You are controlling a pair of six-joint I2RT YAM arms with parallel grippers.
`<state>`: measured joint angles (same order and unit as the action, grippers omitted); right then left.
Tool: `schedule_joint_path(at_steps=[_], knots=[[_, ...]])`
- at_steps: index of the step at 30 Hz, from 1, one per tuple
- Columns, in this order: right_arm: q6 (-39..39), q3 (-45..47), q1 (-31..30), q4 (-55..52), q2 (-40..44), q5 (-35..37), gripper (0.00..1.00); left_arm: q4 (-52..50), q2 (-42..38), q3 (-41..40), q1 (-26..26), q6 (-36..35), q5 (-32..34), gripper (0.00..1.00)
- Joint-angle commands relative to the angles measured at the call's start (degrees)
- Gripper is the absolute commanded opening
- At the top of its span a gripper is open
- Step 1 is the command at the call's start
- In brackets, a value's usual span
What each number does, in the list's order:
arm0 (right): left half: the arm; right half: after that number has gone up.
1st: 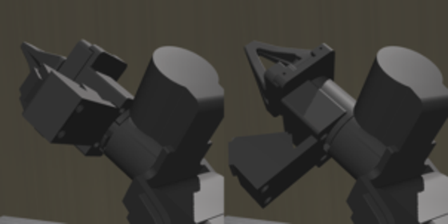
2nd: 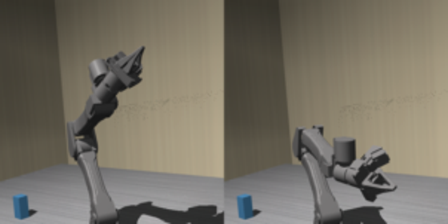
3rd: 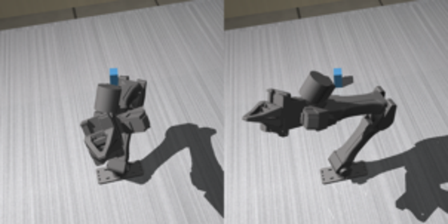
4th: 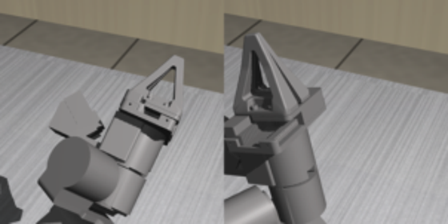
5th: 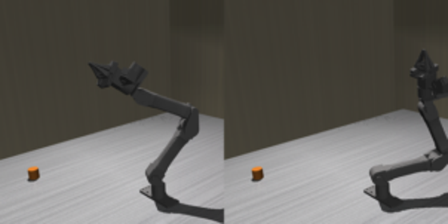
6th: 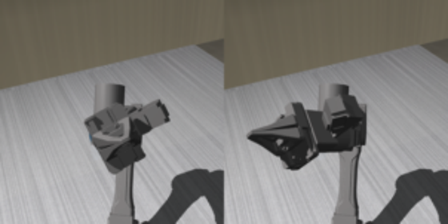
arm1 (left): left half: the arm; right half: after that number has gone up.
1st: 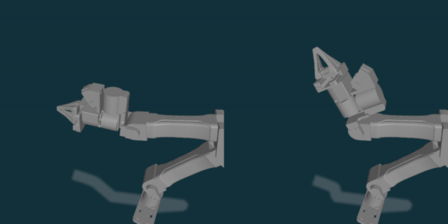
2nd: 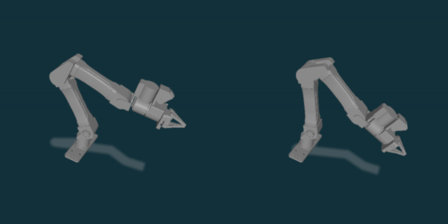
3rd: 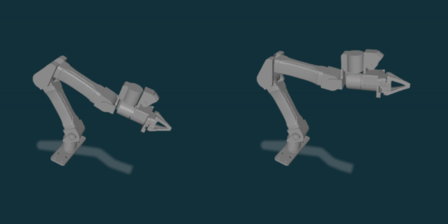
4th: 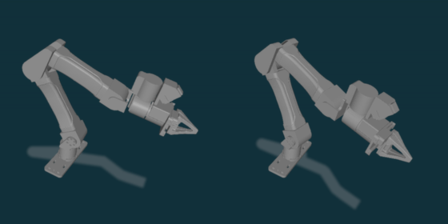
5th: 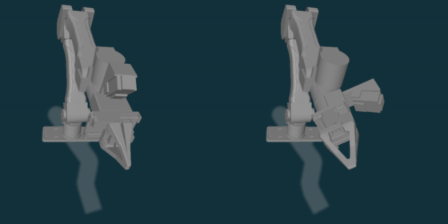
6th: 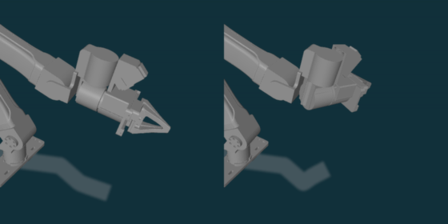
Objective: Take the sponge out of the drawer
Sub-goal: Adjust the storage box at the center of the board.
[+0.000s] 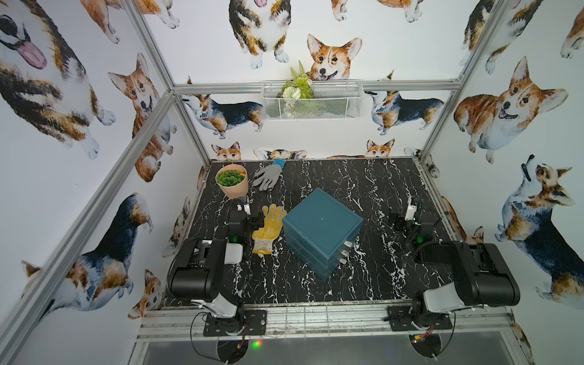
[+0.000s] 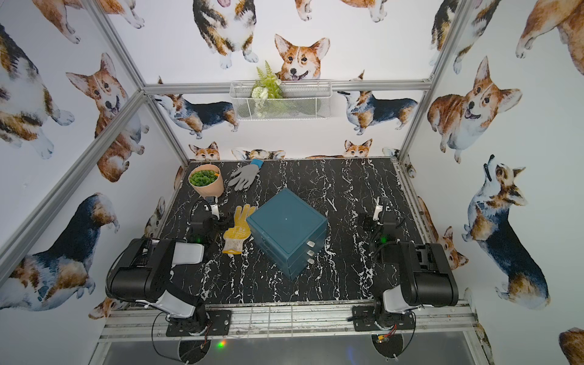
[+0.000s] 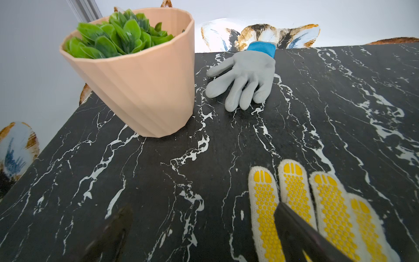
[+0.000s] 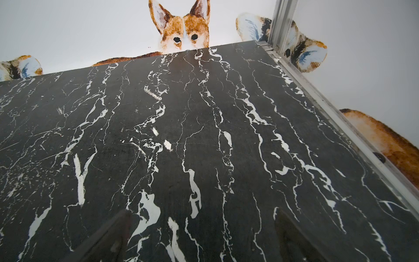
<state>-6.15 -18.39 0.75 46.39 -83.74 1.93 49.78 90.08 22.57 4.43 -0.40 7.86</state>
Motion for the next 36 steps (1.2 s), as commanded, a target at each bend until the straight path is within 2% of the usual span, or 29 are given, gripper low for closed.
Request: schedule_joint_path(at_steps=[1, 5, 6, 9, 10, 13, 16, 22, 26, 31, 33, 36], knots=[[0.8, -0.27, 0.02, 2.05, 0.15, 0.09, 1.0, 1.16, -0.04, 0.49, -0.21, -0.51, -0.6, 1.0], [1.15, -1.03, -0.05, 1.33, 1.11, 0.37, 1.0, 1.62, -0.39, 0.06, -0.33, -0.56, -0.67, 1.0], [1.05, -3.31, -0.05, -3.79, 2.77, 0.8, 1.0, 1.59, -0.62, 0.15, -0.33, -0.71, -0.58, 1.0], [0.5, -14.72, -0.09, -27.36, 6.55, 2.85, 1.0, -12.11, -5.71, 5.35, -0.31, -0.77, -1.63, 1.0], [1.17, -16.47, -0.1, -30.34, 6.97, 2.62, 1.0, -15.53, -7.2, 6.73, -0.31, -1.37, -2.84, 1.0], [1.23, -16.0, -0.85, -26.88, 9.31, 1.89, 1.0, -19.25, -12.34, 7.92, -0.18, -1.2, -5.81, 1.0], [-5.28, -17.32, -1.0, -28.92, 12.8, 2.5, 1.0, -23.04, -17.79, 11.14, -0.2, 2.15, -6.8, 1.0], [-20.56, -27.56, -1.71, -50.44, 18.87, -3.09, 1.0, -52.68, -22.37, 30.55, 0.04, 15.67, -12.91, 1.0], [-27.73, -36.08, -2.29, -65.77, 23.83, -10.74, 1.0, -66.12, -25.24, 39.33, 0.23, 25.81, -20.53, 1.0], [-37.56, -40.64, -4.77, -77.45, 30.0, -26.54, 1.0, -68.04, -32.83, 38.55, 1.53, 42.35, -28.87, 1.0], [-42.63, -39.11, -6.72, -78.0, 33.77, -30.87, 1.0, -69.56, -36.64, 37.2, 2.15, 46.41, -30.11, 1.0], [-49.19, -36.1, -10.75, -77.32, 39.92, -33.08, 1.0, -73.66, -42.21, 35.75, 2.6, 50.75, -30.12, 1.0]])
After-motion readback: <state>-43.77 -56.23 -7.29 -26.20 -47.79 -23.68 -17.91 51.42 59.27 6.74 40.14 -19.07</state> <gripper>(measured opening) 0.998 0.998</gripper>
